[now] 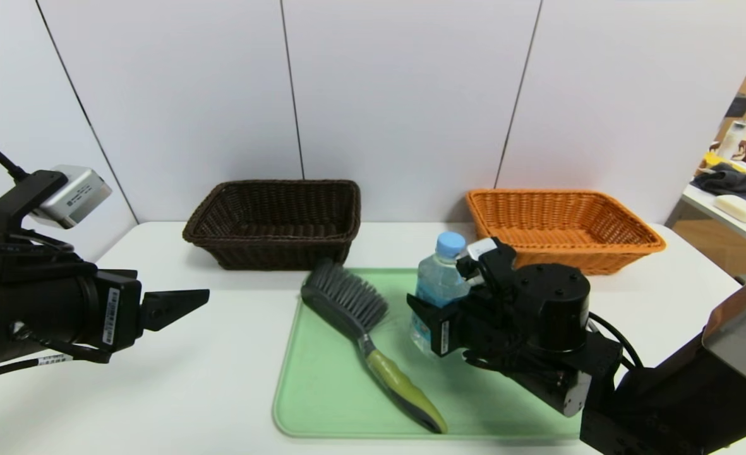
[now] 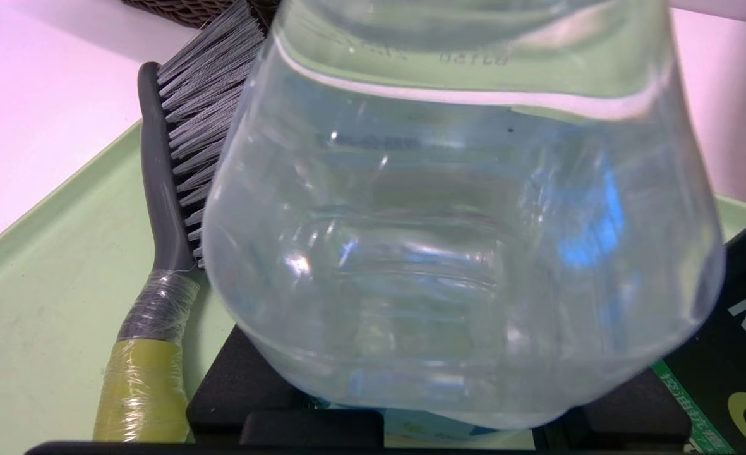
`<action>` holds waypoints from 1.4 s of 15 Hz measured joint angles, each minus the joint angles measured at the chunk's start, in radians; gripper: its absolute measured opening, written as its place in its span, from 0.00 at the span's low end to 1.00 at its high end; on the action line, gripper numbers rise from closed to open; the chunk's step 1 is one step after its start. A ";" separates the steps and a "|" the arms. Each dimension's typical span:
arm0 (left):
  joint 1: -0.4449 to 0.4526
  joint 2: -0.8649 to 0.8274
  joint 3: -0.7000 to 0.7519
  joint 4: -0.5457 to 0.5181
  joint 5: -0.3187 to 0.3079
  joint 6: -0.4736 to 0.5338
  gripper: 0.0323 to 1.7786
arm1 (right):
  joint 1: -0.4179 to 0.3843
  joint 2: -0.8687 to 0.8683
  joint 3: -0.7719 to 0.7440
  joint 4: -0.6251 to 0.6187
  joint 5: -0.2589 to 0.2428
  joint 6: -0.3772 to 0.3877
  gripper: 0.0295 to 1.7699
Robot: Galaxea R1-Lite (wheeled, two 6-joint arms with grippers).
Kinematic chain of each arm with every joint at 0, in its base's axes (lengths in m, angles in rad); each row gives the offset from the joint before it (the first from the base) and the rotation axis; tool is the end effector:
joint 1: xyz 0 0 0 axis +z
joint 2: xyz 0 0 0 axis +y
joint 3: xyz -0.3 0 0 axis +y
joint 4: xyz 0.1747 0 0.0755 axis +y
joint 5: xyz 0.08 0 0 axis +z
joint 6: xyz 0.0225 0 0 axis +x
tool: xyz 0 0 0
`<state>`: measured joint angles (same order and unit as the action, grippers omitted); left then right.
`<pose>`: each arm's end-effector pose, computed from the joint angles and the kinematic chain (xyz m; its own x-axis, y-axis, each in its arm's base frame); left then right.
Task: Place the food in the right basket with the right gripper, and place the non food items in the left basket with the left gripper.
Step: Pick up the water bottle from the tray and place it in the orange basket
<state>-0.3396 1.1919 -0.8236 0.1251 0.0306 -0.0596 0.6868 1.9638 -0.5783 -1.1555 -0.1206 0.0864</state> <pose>0.1600 -0.0558 0.2377 0.8402 -0.2644 -0.4734 0.2804 0.9591 -0.0380 0.2499 0.2014 0.0960 0.8237 0.5199 -0.2263 -0.5217 0.8513 0.0567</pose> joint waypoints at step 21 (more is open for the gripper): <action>-0.012 0.003 0.003 0.001 0.002 -0.001 0.95 | -0.137 -0.404 -0.591 0.789 -0.001 -0.018 0.47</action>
<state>-0.3515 1.1953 -0.8206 0.1264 0.0330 -0.0611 0.5494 1.5596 -1.1698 -0.3664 -0.1215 0.0683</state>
